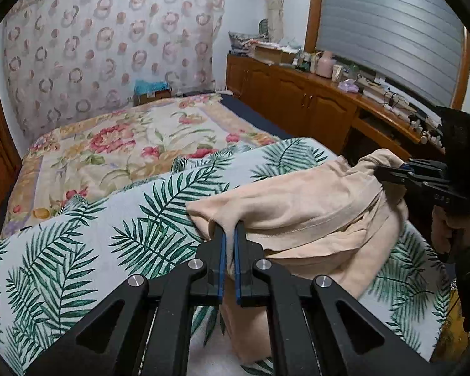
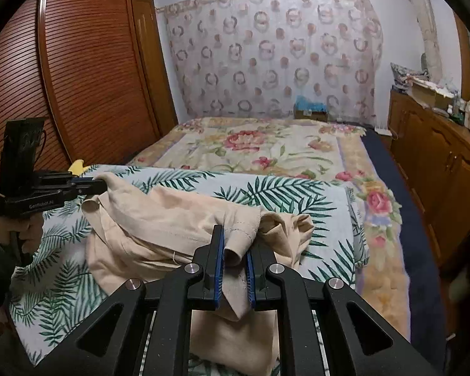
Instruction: Fold small clothes
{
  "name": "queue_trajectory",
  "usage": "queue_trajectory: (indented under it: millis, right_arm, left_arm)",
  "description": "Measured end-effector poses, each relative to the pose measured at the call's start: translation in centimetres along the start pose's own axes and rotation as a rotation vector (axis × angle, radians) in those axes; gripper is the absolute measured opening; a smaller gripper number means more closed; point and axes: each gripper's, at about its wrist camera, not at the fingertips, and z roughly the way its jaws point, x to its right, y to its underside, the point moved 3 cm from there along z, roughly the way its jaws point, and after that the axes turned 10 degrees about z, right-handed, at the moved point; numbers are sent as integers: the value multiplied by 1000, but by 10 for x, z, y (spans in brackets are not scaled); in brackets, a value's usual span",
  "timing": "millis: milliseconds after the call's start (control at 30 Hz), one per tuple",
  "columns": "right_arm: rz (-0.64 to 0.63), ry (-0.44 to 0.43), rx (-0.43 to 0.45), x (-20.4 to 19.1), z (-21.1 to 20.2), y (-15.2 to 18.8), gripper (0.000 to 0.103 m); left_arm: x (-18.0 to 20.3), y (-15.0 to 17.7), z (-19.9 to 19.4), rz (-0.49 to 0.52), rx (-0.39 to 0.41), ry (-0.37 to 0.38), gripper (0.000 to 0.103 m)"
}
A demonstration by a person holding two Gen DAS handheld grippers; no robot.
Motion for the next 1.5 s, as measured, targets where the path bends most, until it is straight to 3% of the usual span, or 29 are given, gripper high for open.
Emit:
queue_trajectory:
  millis: [167,267,333,467,533,667,700,1000,1233,1300,1333,1367,1433,1500]
  right_arm:
    - [-7,27,-34,1,14,-8,12]
    - [0,30,-40,5,16,-15,19]
    - [12,33,-35,9,13,-17,23]
    - [12,54,-18,12,3,-19,36]
    - [2,79,-4,15,-5,-18,42]
    - [-10,108,-10,21,-22,-11,45]
    - [-16,114,-19,22,-24,-9,45]
    - [-106,110,-140,11,-16,8,45]
    - [-137,70,-98,7,-18,-10,45]
    - [-152,60,-79,5,-19,-13,36]
    - [-157,48,-75,4,-18,-15,20]
    - [-156,37,-71,5,-16,-15,12]
    - [-152,14,-69,8,-12,-17,5]
    - [-125,-1,-56,12,-10,-22,4]
  left_arm:
    - [-4,4,17,-2,-38,-6,5]
    - [-7,4,22,-18,-54,-16,7]
    - [-9,4,20,-25,-49,-15,14]
    - [-15,8,9,-24,-36,-12,39]
    - [-16,12,3,-27,-33,3,43]
    - [-14,29,-1,-19,-66,34,71]
    - [-12,31,1,-10,-78,37,74]
    - [1,27,26,65,-142,19,74]
    - [0,7,43,91,-127,5,74]
    - [-2,1,46,90,-118,4,74]
    - [-3,-3,48,89,-112,0,74]
    - [-4,-5,49,87,-107,-2,74]
    - [-7,-8,51,80,-100,-4,74]
    - [-11,-11,53,64,-91,-10,74]
